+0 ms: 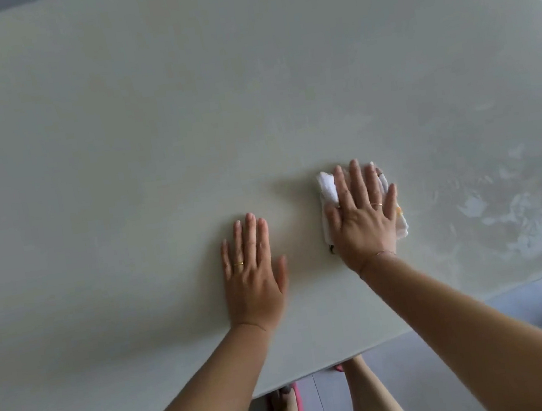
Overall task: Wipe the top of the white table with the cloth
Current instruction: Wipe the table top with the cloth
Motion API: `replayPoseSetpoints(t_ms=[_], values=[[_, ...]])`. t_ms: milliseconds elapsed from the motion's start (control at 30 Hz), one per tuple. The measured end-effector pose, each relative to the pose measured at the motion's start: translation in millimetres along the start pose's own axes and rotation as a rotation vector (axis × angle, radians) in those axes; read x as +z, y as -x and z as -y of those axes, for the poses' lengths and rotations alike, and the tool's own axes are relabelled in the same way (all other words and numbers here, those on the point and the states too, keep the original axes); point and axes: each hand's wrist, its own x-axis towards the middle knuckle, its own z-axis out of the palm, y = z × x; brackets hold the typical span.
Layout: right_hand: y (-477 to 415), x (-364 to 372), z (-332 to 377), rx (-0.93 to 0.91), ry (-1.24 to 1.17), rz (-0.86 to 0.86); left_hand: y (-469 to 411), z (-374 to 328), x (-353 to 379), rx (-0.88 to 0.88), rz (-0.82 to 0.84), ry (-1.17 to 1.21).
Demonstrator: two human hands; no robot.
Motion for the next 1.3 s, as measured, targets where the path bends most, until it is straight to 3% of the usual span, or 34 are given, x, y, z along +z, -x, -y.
replayPoseSetpoints(t_ms=[67,167,233,267,367,433,467,533,600,667,733,833,900,1033,1100,1167,1233,1300], values=[[20.5,9.1,24.9,-0.085,-0.017,0.007,-2.7,3.3,-2.5,0.013,-0.023,0.022],[31.0,7.2,18.6,-0.606,0.093,0.065,-18.3,11.0,-11.6,0.026,-0.062,0.001],[-4.3,-4.2,-3.2,-0.775,0.19,0.075,-33.6,15.4,-17.0,0.075,-0.061,-0.012],[-24.7,-10.4,-11.6,-0.721,0.204,0.068,-42.4,16.9,-18.8,0.101,-0.06,-0.012],[-67.6,-19.5,-14.1,-0.237,0.069,0.04,-79.1,17.4,-19.8,0.088,-0.08,-0.007],[-59.6,-10.0,15.5,-0.027,-0.028,0.0,-104.7,17.4,-17.2,0.025,-0.089,0.0],[-48.2,-3.1,32.2,-0.048,-0.042,-0.007,-115.2,17.8,-15.5,-0.015,-0.086,0.009],[-23.9,6.9,52.0,-0.307,-0.008,0.02,-127.3,18.7,-10.9,-0.094,-0.063,0.044],[-29.0,3.0,43.4,-0.592,0.061,0.028,-129.6,19.2,-7.1,-0.124,-0.064,0.056],[-65.3,-8.8,20.9,-0.712,0.138,0.031,-127.9,19.2,-6.0,-0.114,-0.081,0.033],[-112.1,-20.2,1.6,-0.561,0.133,0.019,-128.2,18.8,-6.5,-0.119,-0.076,0.016],[-147.8,-26.4,8.5,-0.098,-0.014,-0.006,-130.1,18.4,-6.3,-0.136,-0.055,0.014],[-129.7,-16.1,39.1,-0.025,-0.042,-0.026,-129.2,18.8,-5.9,-0.131,-0.06,0.006],[-93.4,-10.5,59.0,-0.623,0.061,0.075,-130.7,17.6,-6.5,-0.123,-0.082,0.003],[-128.4,-21.9,37.7,-0.785,0.153,0.054,-131.1,18.5,-6.5,-0.12,-0.064,-0.006],[-164.8,-32.0,22.5,-0.636,0.139,0.039,-130.9,19.2,-6.2,-0.116,-0.054,-0.025],[-178.8,-30.0,31.3,-0.293,0.025,0.017,-131.2,19.2,-6.1,-0.128,-0.048,-0.027],[-165.6,-17.8,65.8,-0.092,-0.038,-0.02,-131.8,18.2,-6.3,-0.141,-0.032,-0.037]])
